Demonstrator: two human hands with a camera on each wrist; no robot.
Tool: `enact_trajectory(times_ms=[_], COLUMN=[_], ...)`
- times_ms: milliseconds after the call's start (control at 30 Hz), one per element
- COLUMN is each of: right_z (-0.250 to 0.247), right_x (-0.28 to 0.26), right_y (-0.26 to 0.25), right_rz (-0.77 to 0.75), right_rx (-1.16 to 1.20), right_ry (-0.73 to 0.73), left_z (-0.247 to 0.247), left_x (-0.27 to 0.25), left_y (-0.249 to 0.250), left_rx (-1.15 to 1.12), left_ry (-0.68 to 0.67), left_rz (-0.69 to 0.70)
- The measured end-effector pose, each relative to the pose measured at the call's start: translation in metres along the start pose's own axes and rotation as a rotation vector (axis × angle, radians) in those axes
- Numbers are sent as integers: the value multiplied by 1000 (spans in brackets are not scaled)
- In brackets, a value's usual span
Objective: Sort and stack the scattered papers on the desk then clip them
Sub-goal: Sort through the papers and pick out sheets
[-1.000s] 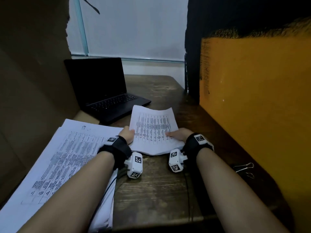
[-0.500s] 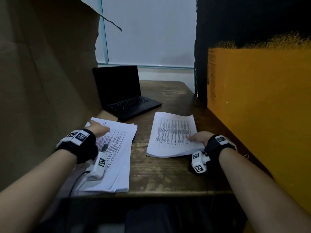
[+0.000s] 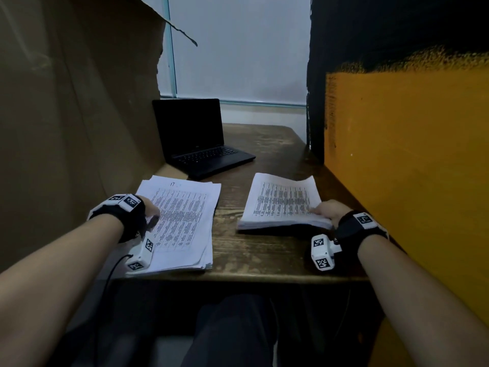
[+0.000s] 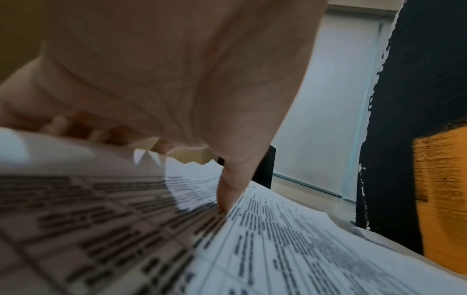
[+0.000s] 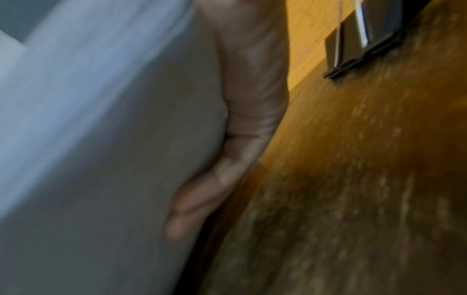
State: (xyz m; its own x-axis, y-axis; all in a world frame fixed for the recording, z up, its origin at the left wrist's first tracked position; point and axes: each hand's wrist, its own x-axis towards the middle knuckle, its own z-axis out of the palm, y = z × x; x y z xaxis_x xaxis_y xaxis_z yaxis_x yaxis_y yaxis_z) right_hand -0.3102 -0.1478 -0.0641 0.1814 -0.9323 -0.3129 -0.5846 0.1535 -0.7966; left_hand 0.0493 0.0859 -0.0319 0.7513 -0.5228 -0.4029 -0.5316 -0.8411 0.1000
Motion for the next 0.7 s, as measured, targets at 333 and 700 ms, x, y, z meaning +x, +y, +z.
enact_trajectory(times_ms=[333,700], right_z=[6,57], right_x=[-43,-55], right_y=[-25,-15], right_rz=[-59,-31], right_rx=[838,281], right_ry=[-261,-302], left_z=[21,52], left_x=[-29,-27], left_y=[49,82], left_rx=[149,-189], left_ry=[-14,7], left_rz=[224,504])
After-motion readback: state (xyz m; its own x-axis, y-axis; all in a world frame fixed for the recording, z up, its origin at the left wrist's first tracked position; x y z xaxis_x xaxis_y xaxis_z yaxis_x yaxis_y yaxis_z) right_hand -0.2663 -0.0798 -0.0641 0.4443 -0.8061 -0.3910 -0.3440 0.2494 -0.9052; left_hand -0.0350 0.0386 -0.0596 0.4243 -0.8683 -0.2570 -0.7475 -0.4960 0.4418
